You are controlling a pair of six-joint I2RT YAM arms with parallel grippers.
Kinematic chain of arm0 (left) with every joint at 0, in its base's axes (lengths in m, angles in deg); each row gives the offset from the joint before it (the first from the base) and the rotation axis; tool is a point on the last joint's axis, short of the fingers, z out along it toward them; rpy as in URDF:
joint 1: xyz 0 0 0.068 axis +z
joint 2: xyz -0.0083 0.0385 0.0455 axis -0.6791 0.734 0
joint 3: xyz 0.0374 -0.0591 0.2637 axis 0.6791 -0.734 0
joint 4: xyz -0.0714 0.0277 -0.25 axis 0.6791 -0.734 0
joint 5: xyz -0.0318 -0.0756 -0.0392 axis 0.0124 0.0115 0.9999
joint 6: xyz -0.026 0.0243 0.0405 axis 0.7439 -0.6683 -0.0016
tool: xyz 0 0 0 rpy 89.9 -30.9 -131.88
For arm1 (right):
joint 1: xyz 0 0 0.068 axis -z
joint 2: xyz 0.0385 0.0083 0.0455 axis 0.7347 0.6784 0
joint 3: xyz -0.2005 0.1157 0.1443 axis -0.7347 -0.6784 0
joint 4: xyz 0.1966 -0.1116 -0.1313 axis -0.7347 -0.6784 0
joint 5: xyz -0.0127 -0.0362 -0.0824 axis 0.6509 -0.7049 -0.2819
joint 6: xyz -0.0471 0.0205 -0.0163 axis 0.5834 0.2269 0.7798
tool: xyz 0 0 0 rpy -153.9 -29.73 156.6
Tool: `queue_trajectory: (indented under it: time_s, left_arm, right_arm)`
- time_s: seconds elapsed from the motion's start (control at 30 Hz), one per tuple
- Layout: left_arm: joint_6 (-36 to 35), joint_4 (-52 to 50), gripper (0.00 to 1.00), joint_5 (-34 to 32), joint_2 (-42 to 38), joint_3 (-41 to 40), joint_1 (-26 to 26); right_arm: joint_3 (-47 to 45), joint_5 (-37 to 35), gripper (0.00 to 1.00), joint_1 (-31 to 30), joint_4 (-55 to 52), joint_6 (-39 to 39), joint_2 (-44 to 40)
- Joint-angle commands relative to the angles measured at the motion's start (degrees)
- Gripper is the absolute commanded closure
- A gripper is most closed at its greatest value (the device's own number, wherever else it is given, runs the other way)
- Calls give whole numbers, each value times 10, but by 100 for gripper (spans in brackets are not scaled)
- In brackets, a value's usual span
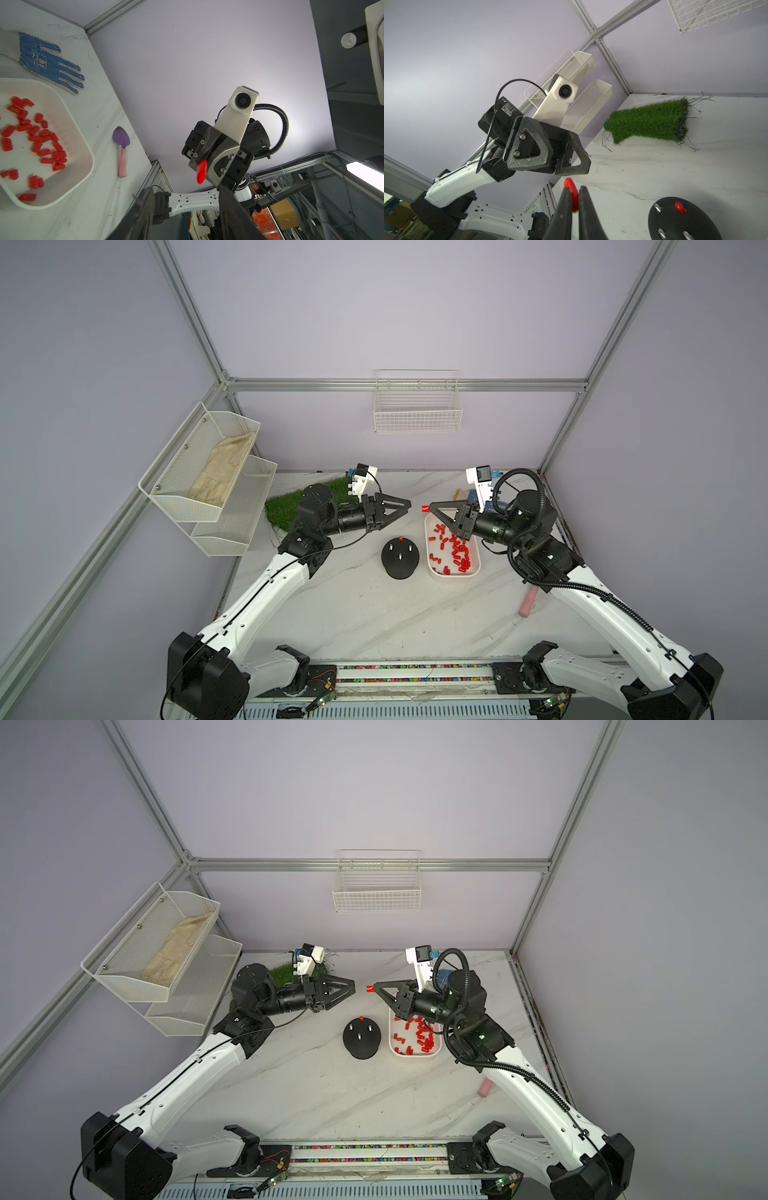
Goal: Cover the protruding screws with screw protection sleeves
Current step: Attach the screw protection sleeve to the screw.
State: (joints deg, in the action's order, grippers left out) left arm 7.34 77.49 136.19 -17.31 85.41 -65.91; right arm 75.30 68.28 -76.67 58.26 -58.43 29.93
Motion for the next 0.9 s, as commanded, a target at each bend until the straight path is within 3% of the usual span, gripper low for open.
queue_trajectory:
  time_s: [0.0,0.13,0.3,0.53,0.87]
  left_arm:
    - [-108,-167,49,-24,-25,41,15]
    - [-183,-310,48,-113,-40,33,17]
    - [-185,-343,49,-144,-57,-13,16]
    - [-227,-446,49,-199,-61,6,15]
    - [-234,-467,49,-232,-47,-3,14]
  right_arm:
    - [48,-9,88,6,-119,58,23]
    - [102,-32,88,6,-208,84,60]
    - [147,-64,88,6,-296,110,98]
    - [159,-69,88,1,-322,113,132]
    - [209,-138,88,-31,-398,143,200]
